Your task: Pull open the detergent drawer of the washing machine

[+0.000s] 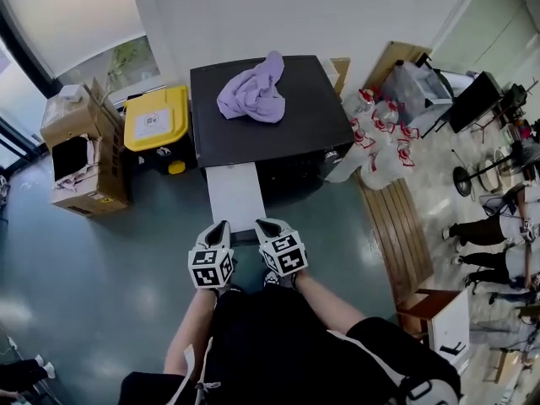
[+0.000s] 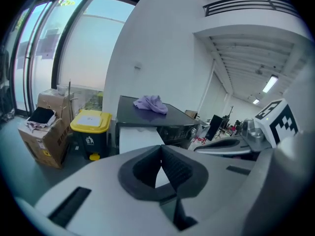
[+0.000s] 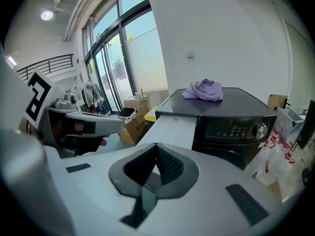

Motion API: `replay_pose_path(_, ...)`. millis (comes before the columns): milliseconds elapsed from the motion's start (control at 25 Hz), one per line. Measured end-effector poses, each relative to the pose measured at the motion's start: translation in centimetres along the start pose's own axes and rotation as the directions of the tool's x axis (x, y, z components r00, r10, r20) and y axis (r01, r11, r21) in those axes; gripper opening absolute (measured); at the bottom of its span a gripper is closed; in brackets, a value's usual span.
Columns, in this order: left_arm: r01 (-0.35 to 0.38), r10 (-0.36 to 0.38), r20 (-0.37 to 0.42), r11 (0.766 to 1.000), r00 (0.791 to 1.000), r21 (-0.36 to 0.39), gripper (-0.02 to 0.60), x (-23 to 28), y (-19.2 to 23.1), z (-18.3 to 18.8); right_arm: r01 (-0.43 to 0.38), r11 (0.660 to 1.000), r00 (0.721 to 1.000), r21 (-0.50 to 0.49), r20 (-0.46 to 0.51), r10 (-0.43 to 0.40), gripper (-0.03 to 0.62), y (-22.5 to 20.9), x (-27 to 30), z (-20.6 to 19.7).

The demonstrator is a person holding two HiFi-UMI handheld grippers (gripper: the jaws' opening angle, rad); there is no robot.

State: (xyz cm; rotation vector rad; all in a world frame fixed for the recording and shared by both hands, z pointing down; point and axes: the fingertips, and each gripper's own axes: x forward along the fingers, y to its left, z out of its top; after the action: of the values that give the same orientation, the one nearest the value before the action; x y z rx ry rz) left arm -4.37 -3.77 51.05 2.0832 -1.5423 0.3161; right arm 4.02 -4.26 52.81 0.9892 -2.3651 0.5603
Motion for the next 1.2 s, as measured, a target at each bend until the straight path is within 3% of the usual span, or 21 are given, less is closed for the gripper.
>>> replay_pose_path(320, -0.014, -0.003, 0.177, 0.996, 0.984, 0.093, 0.021, -2.8, -1.5, 9.8, 0.031, 0.999, 0.987, -0.04, 0.16, -0.024, 0.008, -0.2, -3.2, 9.4)
replay_pose_path(600, 0.044, -0.072, 0.348, 0.995, 0.935, 0.086, 0.021, -7.0, -3.7, 18.8, 0.078, 0.99, 0.931, -0.118, 0.363, -0.03, 0.008, 0.8, -9.4, 18.4)
replay_pose_path(800, -0.013, -0.057, 0.469, 0.989, 0.882, 0.144, 0.023, -10.6, -4.6, 23.6, 0.14, 0.979, 0.884, -0.145, 0.465, -0.058, 0.008, 0.7, -13.2, 22.2)
replay_pose_path(1040, -0.123, -0.009, 0.569, 0.973, 0.822, 0.193, 0.022, -14.0, -4.8, 25.2, 0.216, 0.961, 0.83, -0.173, 0.551, -0.088, 0.008, 0.6, -16.2, 23.6)
replay_pose_path(1200, -0.142, 0.009, 0.574, 0.972, 0.819, 0.188, 0.021, -14.6, -4.8, 24.1, 0.246, 0.95, 0.829, -0.191, 0.549, -0.104, 0.008, 0.8, -16.2, 22.9)
